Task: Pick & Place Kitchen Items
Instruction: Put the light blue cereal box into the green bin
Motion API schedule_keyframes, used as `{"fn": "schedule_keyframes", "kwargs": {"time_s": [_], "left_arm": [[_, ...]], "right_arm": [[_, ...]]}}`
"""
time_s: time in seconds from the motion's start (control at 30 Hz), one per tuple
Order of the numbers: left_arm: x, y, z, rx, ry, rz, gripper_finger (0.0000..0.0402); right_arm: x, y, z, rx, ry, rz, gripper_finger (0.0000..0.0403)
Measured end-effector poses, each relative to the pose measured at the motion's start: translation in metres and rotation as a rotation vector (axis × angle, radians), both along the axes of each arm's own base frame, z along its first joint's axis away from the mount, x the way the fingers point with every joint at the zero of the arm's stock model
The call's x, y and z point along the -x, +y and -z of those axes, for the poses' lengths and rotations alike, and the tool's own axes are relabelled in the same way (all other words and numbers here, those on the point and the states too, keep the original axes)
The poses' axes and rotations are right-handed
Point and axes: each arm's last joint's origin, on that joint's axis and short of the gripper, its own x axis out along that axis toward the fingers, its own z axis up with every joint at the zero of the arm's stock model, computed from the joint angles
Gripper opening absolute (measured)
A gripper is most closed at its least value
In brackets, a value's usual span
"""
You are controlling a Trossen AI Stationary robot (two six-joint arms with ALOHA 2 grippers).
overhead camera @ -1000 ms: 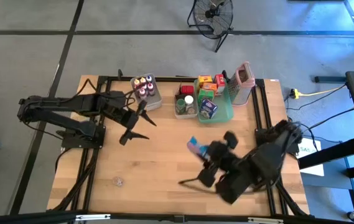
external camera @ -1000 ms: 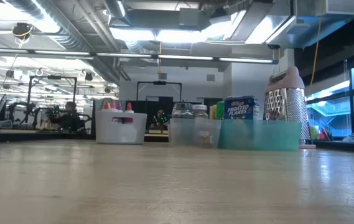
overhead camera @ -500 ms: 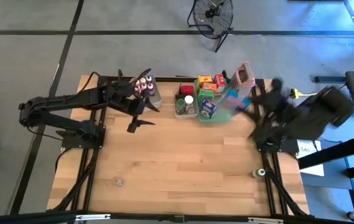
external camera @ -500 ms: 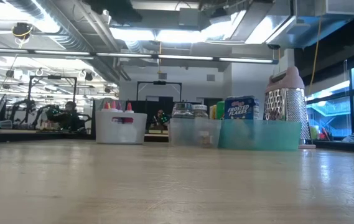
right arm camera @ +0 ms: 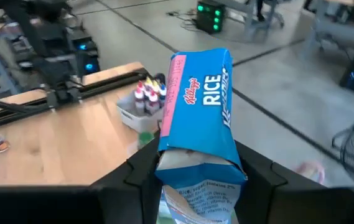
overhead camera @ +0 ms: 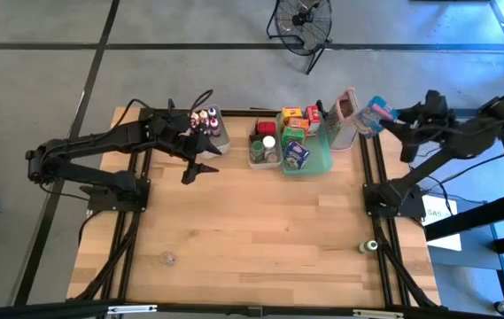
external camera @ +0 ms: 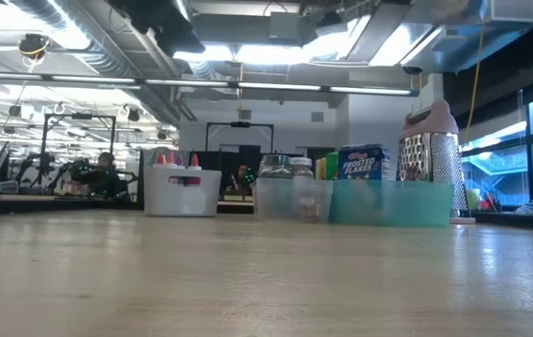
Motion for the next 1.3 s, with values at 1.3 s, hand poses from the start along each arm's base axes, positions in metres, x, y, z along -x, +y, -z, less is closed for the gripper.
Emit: {"fn": "schedule_keyframes", "kwargs": {"time_s": [1.3], "left_arm": [[-0.042, 0.013, 0.023, -0.023, -0.008, 0.016, 0.0263]], "right_arm": [[0.003, 0.002, 0.156, 0.103, -0.333, -0.297, 0.0139]]}}
